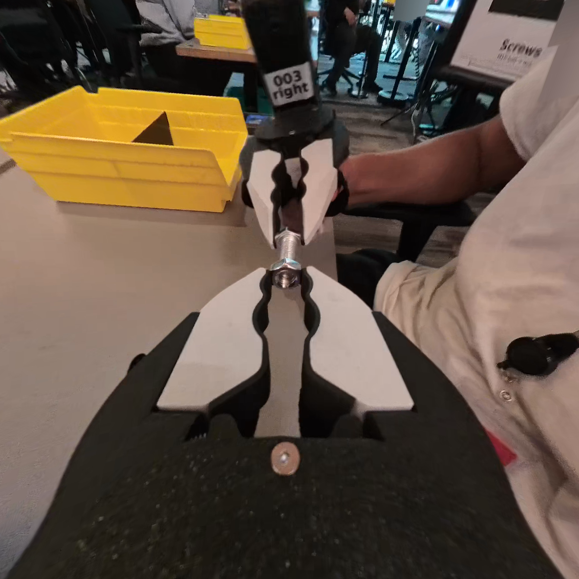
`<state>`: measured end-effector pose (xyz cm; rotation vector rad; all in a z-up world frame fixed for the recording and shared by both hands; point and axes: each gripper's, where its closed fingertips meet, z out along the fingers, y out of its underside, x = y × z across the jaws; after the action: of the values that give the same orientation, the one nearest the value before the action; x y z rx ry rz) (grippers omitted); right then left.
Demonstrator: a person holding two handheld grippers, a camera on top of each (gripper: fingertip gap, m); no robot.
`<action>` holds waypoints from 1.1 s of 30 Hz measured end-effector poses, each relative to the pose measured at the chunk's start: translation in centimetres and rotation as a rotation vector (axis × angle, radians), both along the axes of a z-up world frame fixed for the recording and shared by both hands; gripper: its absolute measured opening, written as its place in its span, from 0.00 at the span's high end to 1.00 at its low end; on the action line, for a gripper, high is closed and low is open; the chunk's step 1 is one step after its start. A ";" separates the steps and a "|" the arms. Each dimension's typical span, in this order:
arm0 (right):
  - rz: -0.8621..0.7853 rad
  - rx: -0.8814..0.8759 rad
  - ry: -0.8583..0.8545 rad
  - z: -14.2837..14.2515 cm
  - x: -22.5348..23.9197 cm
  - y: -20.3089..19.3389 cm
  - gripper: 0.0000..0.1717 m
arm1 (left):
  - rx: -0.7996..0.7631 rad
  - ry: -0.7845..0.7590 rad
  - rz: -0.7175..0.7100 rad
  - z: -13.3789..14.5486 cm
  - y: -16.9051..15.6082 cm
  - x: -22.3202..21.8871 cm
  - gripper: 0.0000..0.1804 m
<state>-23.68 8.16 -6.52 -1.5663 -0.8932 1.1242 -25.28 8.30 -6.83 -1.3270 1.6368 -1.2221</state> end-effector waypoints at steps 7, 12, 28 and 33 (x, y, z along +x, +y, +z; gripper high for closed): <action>-0.263 0.677 -0.543 0.2 1.0 0.7 0.90 | -0.481 0.043 0.030 0.6 0.8 0.1 0.90; -0.391 0.874 -0.744 0.3 3.7 1.6 0.90 | -0.618 -0.048 0.124 2.1 4.0 -1.4 0.90; -0.802 -0.026 -1.129 7.2 32.7 9.2 0.90 | -0.375 -0.005 0.439 -4.1 5.1 -0.6 0.90; -0.630 -0.382 -1.314 0.2 37.5 15.4 0.90 | -0.278 0.027 0.454 -4.4 5.1 -0.3 0.90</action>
<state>13.83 23.56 -6.28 -2.6759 -0.8412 -0.3507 -25.62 13.43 -11.26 -1.7738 1.1172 -1.1760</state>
